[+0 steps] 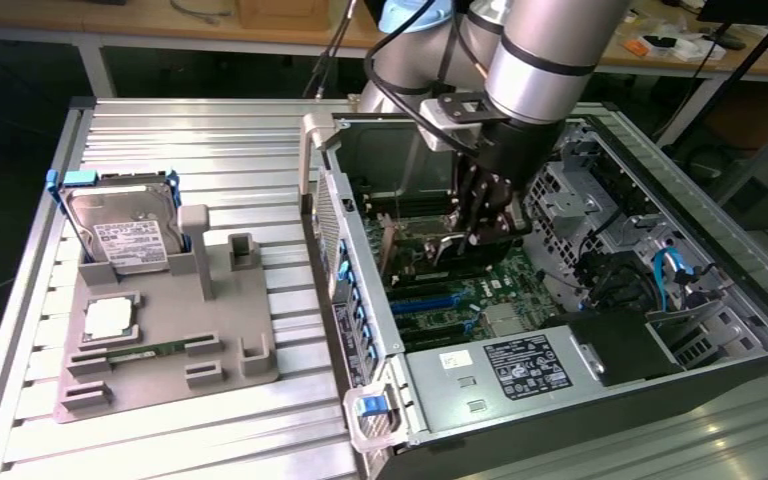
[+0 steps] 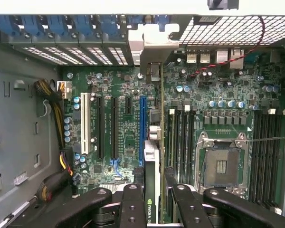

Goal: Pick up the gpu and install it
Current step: 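Insert the gpu into the slot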

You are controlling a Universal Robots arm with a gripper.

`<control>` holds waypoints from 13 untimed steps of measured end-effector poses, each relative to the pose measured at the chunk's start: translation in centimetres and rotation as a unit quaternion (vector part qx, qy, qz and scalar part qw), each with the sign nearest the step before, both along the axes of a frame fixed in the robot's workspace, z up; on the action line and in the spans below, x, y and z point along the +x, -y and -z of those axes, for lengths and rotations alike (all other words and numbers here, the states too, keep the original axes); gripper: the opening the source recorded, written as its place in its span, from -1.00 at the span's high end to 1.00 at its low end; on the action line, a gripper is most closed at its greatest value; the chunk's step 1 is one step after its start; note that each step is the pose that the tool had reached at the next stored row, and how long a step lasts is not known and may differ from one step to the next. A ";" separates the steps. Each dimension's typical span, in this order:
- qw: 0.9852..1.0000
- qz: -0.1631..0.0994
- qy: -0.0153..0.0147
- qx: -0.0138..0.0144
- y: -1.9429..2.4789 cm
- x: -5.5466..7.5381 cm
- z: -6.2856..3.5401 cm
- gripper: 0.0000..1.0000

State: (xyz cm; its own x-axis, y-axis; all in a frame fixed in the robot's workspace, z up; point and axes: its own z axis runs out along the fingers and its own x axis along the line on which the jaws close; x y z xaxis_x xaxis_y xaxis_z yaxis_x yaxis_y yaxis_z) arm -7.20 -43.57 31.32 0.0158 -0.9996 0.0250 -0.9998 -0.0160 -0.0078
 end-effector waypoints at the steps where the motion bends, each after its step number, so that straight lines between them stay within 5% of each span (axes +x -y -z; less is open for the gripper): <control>1: 1.000 0.000 0.000 0.000 0.08 0.0 0.13 0.47; 13: 1.000 0.000 0.000 0.000 0.49 -0.5 1.82 0.47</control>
